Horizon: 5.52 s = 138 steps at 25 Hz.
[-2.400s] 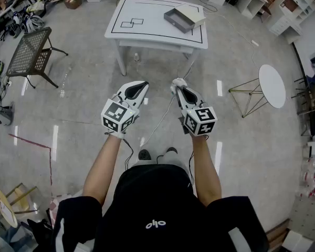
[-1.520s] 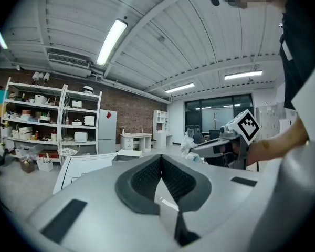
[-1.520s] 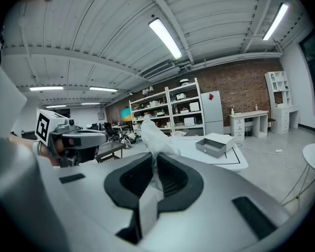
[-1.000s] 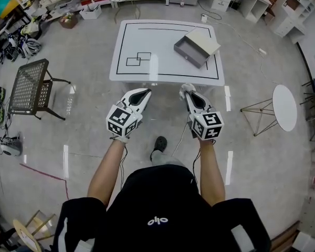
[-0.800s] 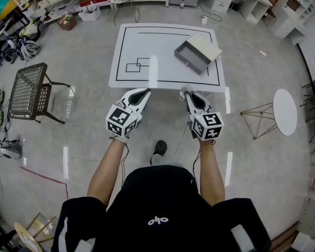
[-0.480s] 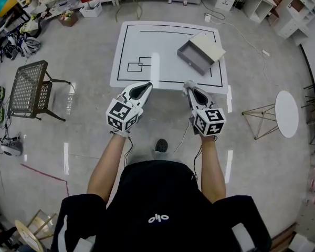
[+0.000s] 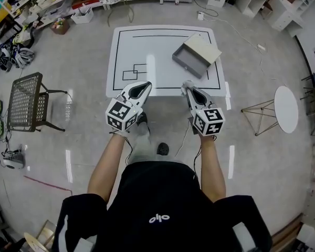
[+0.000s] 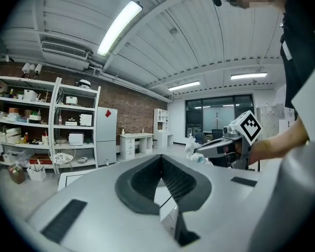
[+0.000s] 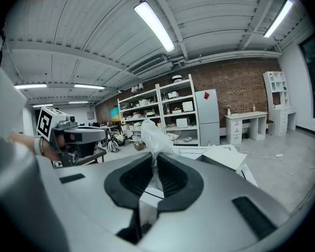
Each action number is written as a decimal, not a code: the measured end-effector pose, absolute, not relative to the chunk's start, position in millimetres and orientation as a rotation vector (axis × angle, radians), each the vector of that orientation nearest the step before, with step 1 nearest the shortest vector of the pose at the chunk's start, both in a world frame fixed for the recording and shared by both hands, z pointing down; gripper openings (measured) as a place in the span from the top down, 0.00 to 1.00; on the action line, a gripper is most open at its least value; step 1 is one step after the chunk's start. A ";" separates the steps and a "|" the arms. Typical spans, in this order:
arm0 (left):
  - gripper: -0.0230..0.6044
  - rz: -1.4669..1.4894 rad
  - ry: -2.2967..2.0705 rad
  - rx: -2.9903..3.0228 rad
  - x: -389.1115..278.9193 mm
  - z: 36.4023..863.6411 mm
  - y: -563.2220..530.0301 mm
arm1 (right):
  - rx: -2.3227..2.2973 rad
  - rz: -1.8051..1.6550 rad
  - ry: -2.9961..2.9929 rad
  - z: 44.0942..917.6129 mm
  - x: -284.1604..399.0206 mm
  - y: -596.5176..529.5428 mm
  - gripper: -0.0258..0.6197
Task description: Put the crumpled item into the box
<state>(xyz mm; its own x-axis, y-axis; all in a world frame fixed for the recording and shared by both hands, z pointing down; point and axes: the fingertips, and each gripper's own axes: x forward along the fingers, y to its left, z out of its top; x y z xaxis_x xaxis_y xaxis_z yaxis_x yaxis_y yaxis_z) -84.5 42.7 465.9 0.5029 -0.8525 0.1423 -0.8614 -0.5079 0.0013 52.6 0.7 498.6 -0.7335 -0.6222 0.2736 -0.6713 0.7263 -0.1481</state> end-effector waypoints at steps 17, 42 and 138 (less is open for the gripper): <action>0.95 0.171 -1.181 2.820 -110.2 463.2 -151.3 | 1.278 0.396 -2.594 498.8 10.9 -147.8 0.91; 0.95 0.152 -0.845 2.877 -131.8 479.2 -266.3 | 1.549 0.472 -2.403 513.1 -7.6 -246.1 0.91; 0.95 0.234 -1.080 2.595 -62.4 573.3 -349.6 | 1.097 0.668 -2.322 636.7 20.1 -374.5 0.78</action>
<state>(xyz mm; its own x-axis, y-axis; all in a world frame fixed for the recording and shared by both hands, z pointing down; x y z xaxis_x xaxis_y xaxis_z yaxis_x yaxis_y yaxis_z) -62.4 -349.6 573.3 0.7008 -0.6604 0.2698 -0.7128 -0.6632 0.2282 20.1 -374.5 636.7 -0.5613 -0.5634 0.6063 -0.7994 0.5586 -0.2210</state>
